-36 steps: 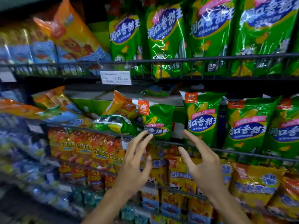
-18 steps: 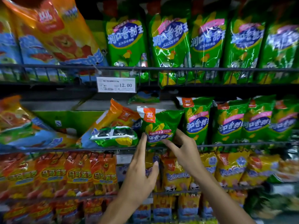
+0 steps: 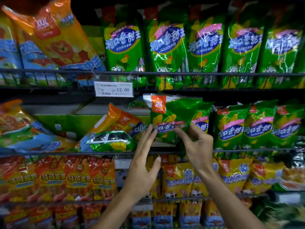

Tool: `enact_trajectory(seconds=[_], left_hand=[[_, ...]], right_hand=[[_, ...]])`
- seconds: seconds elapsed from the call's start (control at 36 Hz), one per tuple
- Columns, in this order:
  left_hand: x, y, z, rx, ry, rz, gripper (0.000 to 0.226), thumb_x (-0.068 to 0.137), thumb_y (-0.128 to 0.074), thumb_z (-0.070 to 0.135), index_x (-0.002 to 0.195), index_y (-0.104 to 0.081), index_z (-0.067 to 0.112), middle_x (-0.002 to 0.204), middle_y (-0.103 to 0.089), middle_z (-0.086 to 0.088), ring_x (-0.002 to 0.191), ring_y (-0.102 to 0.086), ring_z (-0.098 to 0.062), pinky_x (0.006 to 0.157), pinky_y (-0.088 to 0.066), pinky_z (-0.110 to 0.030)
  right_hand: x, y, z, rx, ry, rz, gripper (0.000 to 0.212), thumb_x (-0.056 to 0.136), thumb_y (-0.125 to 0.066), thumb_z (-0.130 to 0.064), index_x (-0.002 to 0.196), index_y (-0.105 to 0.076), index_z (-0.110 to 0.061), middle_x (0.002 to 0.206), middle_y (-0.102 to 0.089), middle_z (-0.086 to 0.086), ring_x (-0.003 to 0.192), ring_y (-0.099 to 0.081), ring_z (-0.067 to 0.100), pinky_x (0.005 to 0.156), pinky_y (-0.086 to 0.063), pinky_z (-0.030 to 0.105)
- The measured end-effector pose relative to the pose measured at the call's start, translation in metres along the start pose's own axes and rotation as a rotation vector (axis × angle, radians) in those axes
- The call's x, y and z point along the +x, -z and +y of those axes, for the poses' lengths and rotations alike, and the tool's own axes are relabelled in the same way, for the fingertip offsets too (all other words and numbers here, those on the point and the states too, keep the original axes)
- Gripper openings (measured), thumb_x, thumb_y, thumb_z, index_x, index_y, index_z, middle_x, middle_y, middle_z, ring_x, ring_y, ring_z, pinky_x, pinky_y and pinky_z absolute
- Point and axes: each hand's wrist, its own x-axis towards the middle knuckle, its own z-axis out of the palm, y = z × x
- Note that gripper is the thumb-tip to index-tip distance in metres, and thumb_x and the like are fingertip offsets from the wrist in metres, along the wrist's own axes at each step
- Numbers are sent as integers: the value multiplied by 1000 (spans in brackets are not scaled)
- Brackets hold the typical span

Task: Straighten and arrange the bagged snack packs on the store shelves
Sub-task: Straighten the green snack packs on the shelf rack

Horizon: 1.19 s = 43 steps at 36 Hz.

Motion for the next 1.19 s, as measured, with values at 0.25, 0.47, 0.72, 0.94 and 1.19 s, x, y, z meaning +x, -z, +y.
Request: enact_trajectory(seconds=[0.25,0.47,0.72,0.94,1.19], left_hand=[[13,-25,-7,39,-62,9,78,102,-59,14,161,-13,37,169,4,22,155,2,0,113,-10,0],[16,-31,-16,55,-45,103,74,100,-59,8,159,-24,35,169,-6,16,154,-10,2,112,-16,0],[16,-35,-23,68,46,84,72,101,-59,11,157,-24,41,165,-6,23,142,-13,20,100,-20,8],[19,-28,-29,152,44,38,72,101,-60,14,158,-23,38,163,-9,20,132,-11,32,86,-26,11],[18,-30,-36,233,-5,34,72,99,-62,18,160,-26,31,165,-13,13,131,-11,33,86,-27,11]], right_hand=[[1,15,5,-17,-20,6,32,89,-77,-21,102,-68,6,84,-66,16,81,-64,29,71,-49,41],[3,6,5,-51,-64,-2,45,92,-75,-22,131,-65,-1,109,-74,16,106,-63,13,86,-51,27],[2,4,21,-275,-96,-185,50,104,-56,-29,150,-44,-12,62,-55,1,49,-50,16,50,-45,40],[-24,4,23,-324,-7,-117,71,96,-66,-33,158,-32,-25,150,-52,-7,135,-52,5,111,-45,25],[-46,-1,30,-532,79,-227,73,98,-53,-58,159,-28,-28,165,-16,-20,145,-28,-4,114,-40,27]])
